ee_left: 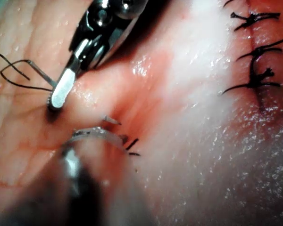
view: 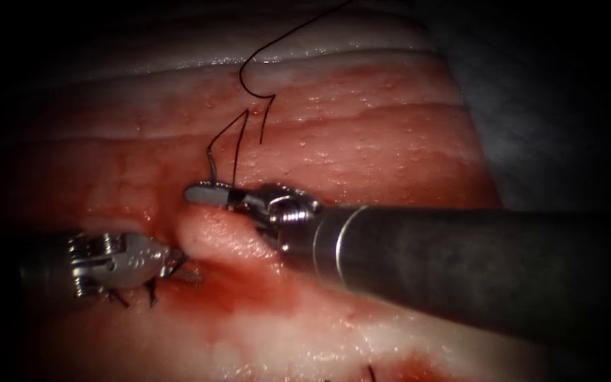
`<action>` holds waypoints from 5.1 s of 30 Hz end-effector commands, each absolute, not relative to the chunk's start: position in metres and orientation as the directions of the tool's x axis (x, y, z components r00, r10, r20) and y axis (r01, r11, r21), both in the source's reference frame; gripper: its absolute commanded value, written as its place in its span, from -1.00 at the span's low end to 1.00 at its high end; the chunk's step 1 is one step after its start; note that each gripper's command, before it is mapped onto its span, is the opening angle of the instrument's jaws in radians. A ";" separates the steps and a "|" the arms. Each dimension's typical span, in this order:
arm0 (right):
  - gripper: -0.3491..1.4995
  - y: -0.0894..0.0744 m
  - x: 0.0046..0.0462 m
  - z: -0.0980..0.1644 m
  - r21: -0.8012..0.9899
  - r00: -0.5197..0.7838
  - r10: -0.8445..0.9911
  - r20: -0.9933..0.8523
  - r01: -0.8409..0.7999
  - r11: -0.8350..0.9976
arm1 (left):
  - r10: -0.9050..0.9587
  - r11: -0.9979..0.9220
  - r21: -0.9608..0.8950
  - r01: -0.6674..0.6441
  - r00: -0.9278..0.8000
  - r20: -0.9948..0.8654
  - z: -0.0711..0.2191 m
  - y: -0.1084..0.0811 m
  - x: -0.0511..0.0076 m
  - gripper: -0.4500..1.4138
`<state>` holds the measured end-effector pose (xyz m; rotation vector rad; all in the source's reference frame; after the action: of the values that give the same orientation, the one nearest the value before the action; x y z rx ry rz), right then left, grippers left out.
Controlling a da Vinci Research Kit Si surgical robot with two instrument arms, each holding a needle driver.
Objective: Wound Closure
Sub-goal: Pierce the needle through the tissue below the wound with the right needle driver, then grab the end of the needle with the left needle driver and pull it through the wound.
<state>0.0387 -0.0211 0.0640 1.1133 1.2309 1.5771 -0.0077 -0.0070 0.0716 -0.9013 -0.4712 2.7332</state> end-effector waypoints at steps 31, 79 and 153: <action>0.56 -0.015 0.0335 0.066 0.832 -0.263 0.894 -0.363 -0.524 0.183 | 0.261 -0.937 -0.344 -0.058 -0.769 -0.583 0.071 -0.006 -0.0058 -0.59; -0.93 -0.017 0.0364 0.064 0.939 -0.272 0.961 -0.057 -0.342 -0.041 | 0.099 -0.982 -0.178 0.065 -0.624 -0.775 0.073 -0.003 -0.0039 -0.60; -0.65 -0.016 0.0292 0.062 0.795 -0.048 0.853 -0.520 -0.393 0.462 | 0.858 -0.390 -0.825 0.409 -0.164 -0.487 0.066 0.002 -0.0040 -1.00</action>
<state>0.0283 -0.0157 0.0611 0.4621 1.2407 1.0553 -0.0033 0.0024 0.0644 -1.7220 -1.4479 1.5634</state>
